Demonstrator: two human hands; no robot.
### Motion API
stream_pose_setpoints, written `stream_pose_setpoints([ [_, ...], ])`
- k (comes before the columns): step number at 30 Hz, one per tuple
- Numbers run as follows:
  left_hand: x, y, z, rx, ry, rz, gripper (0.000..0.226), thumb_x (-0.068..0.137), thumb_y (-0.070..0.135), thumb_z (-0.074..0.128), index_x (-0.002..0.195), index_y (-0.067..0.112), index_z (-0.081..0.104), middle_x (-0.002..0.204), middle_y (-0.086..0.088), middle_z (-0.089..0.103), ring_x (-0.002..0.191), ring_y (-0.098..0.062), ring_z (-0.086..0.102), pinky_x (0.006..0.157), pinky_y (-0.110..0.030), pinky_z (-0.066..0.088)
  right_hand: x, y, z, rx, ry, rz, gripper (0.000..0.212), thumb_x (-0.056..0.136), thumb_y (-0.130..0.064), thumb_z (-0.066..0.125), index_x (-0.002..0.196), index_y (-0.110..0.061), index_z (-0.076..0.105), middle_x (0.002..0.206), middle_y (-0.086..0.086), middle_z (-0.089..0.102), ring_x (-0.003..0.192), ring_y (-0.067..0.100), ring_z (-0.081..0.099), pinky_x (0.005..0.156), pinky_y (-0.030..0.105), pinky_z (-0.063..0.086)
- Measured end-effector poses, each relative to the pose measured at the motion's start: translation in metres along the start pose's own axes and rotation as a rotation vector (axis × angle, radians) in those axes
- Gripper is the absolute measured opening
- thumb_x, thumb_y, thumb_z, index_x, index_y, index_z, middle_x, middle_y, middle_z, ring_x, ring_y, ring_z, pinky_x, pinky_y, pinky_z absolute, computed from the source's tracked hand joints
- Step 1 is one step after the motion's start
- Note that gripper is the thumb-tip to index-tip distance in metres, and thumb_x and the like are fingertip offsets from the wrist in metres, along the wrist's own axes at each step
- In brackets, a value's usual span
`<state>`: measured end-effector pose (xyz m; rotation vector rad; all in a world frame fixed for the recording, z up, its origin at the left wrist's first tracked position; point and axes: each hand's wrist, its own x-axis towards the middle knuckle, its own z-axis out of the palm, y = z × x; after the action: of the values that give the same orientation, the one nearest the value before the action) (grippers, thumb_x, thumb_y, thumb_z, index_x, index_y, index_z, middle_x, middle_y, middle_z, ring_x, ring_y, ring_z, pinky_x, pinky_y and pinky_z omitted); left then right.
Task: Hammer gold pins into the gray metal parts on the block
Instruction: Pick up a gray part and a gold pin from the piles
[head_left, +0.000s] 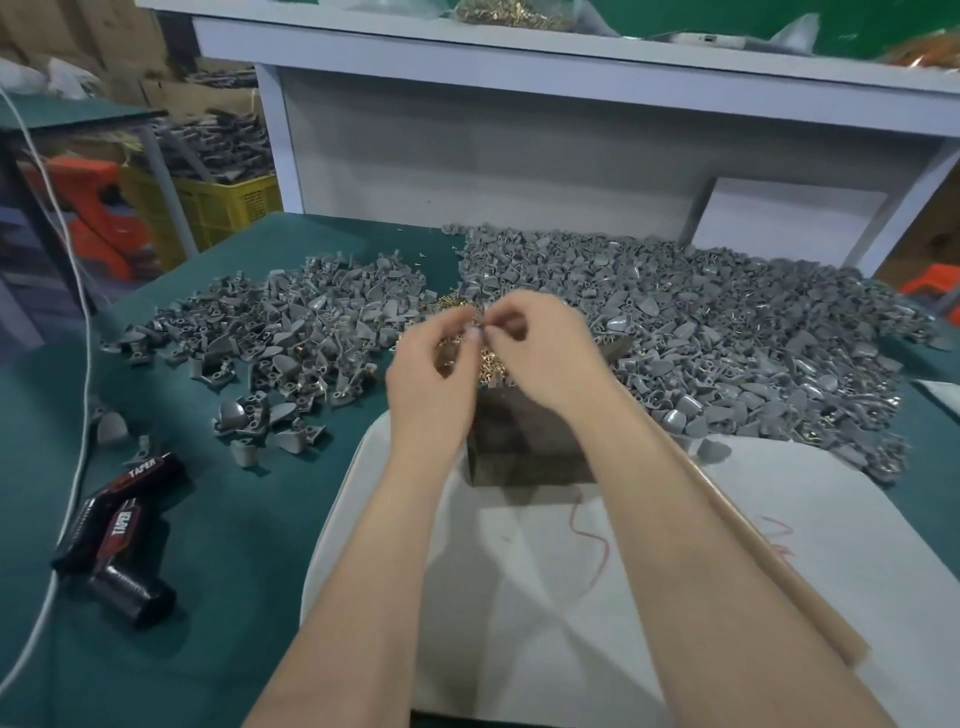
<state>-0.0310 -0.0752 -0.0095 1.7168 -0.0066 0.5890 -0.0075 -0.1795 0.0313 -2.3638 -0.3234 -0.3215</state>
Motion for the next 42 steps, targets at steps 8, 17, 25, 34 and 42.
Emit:
stream_pose_setpoints([
  [8,-0.015,-0.002,0.018,0.172,-0.384,0.076,0.017,0.086,0.005,0.063,0.089,0.022,0.062,0.087,0.010,0.065,0.090,-0.010,0.064,0.084,-0.019,0.049,-0.050,0.049,-0.025,0.040,0.025,0.099,0.009,0.085,-0.017,0.065,0.086,-0.026,0.066,0.083,-0.008,0.068,0.081,0.007,0.063,0.080,0.022,0.050],
  [17,-0.011,-0.001,0.011,0.528,-0.181,0.055,0.008,0.088,0.029,0.058,0.092,0.035,0.063,0.108,0.012,0.058,0.114,-0.020,0.048,0.092,-0.034,0.027,-0.050,0.059,-0.028,0.059,0.076,0.103,0.025,0.089,-0.004,0.054,0.099,-0.020,0.070,0.100,-0.005,0.070,0.093,0.008,0.062,0.089,0.021,0.045],
  [25,-0.019,-0.003,0.017,0.607,-0.329,0.152,0.017,0.078,0.048,0.066,0.084,0.032,0.062,0.088,0.014,0.058,0.100,-0.015,0.048,0.078,-0.031,0.021,-0.050,0.047,-0.022,-0.151,-0.100,-0.046,0.035,0.090,-0.002,0.045,0.109,-0.017,0.070,0.111,0.002,0.068,0.105,0.020,0.058,0.100,0.036,0.038],
  [34,-0.011,-0.005,0.010,0.495,-0.297,0.061,0.015,0.088,0.020,0.062,0.082,0.034,0.061,0.098,0.009,0.062,0.094,-0.014,0.058,0.090,-0.033,0.040,-0.047,0.046,-0.019,-0.112,0.016,0.143,0.024,0.090,-0.011,0.050,0.097,-0.020,0.071,0.102,-0.002,0.070,0.099,0.017,0.060,0.093,0.028,0.044],
  [42,0.009,-0.012,-0.010,-0.231,0.307,-0.260,0.004,0.089,0.016,0.065,0.093,0.014,0.065,0.081,0.008,0.063,0.074,-0.001,0.058,0.074,-0.013,0.046,0.014,0.013,0.020,-0.296,-0.152,0.182,0.022,0.088,-0.013,0.056,0.105,-0.018,0.069,0.108,0.006,0.068,0.099,0.026,0.062,0.090,0.039,0.051],
])
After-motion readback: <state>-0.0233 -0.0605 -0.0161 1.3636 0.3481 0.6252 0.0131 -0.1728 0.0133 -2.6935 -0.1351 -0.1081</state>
